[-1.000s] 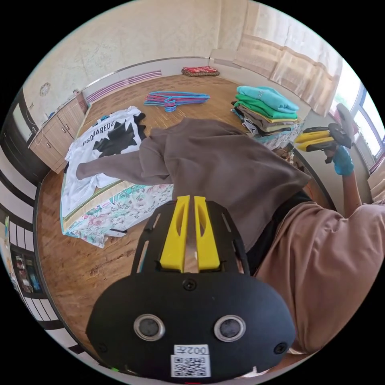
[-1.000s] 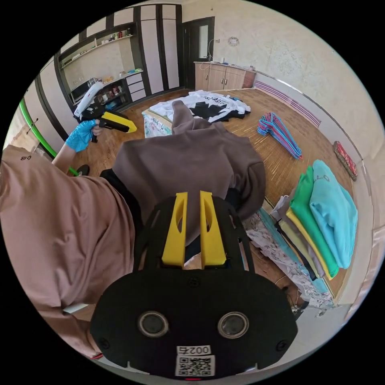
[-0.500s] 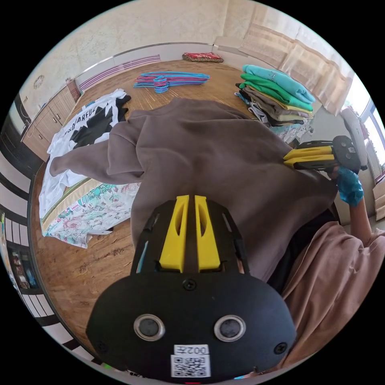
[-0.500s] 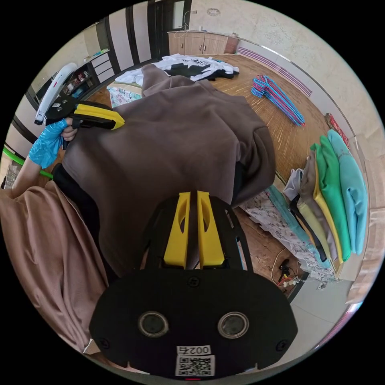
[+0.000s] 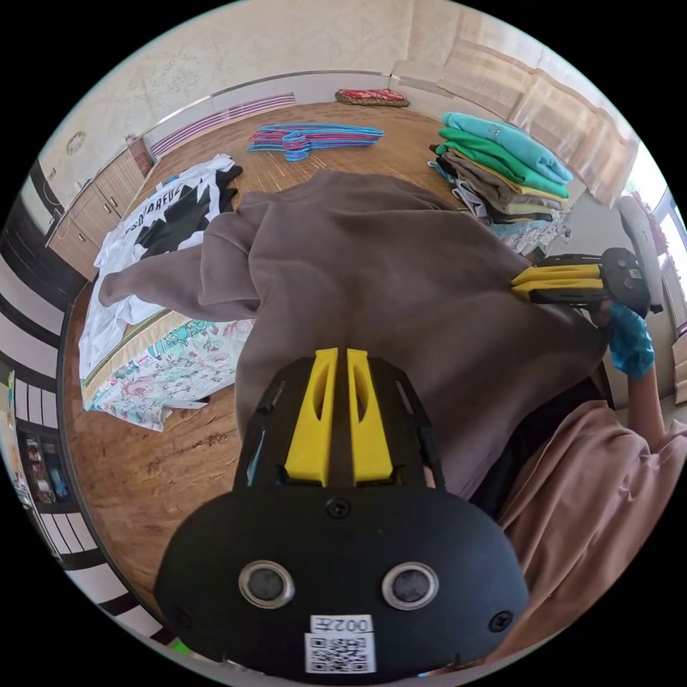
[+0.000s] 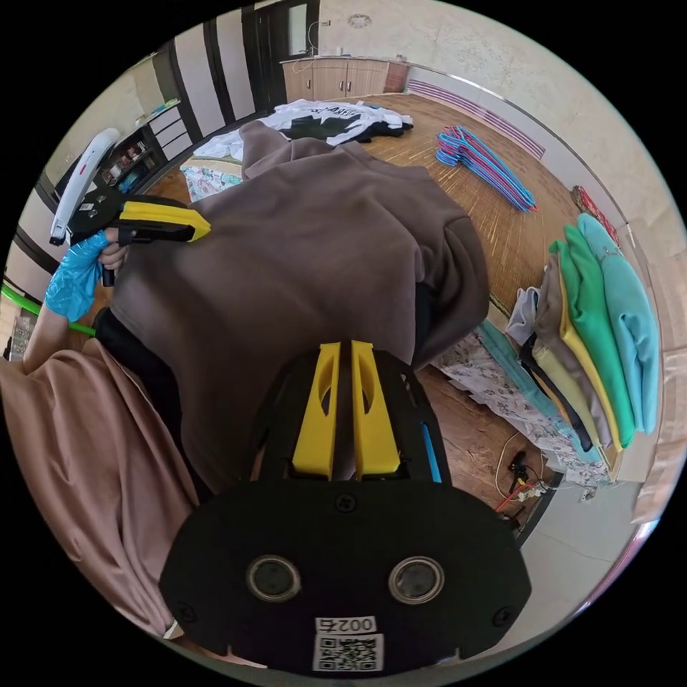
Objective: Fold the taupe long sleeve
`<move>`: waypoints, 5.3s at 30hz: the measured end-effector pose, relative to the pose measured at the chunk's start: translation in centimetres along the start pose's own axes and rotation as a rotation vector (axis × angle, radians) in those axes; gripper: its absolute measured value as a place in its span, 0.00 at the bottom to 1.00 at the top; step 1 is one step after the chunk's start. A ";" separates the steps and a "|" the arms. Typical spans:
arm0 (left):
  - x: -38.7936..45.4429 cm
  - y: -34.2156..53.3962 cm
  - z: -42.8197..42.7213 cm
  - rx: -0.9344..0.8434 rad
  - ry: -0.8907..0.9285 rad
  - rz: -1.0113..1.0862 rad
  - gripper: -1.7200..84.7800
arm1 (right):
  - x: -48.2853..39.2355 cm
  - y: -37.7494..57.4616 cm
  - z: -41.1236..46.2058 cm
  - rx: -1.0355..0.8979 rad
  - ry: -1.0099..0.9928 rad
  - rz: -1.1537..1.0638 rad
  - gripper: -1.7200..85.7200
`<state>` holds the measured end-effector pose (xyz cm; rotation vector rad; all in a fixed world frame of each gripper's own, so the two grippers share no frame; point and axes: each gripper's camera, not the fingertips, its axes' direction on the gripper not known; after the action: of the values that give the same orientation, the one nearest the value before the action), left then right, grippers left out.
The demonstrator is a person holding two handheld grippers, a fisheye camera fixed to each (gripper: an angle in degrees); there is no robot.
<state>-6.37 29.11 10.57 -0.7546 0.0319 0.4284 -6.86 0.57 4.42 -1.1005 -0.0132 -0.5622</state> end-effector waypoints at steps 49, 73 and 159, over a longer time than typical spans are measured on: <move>17.7 -6.7 -4.8 0.262 -0.194 -0.282 0.01 | -5.0 -9.1 -5.1 0.284 0.065 0.189 0.04; 8.5 -13.9 -6.2 0.113 -0.241 -0.415 0.01 | 7.3 -17.7 -1.2 0.402 0.001 0.169 0.01; -30.6 -31.9 3.9 0.213 -0.320 -0.198 0.10 | 27.5 -48.7 4.3 0.352 0.249 0.060 0.09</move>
<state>-22.40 -0.06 39.85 -0.4677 -0.2908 0.3459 -3.26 -23.43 54.96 -0.6821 0.1327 -0.6136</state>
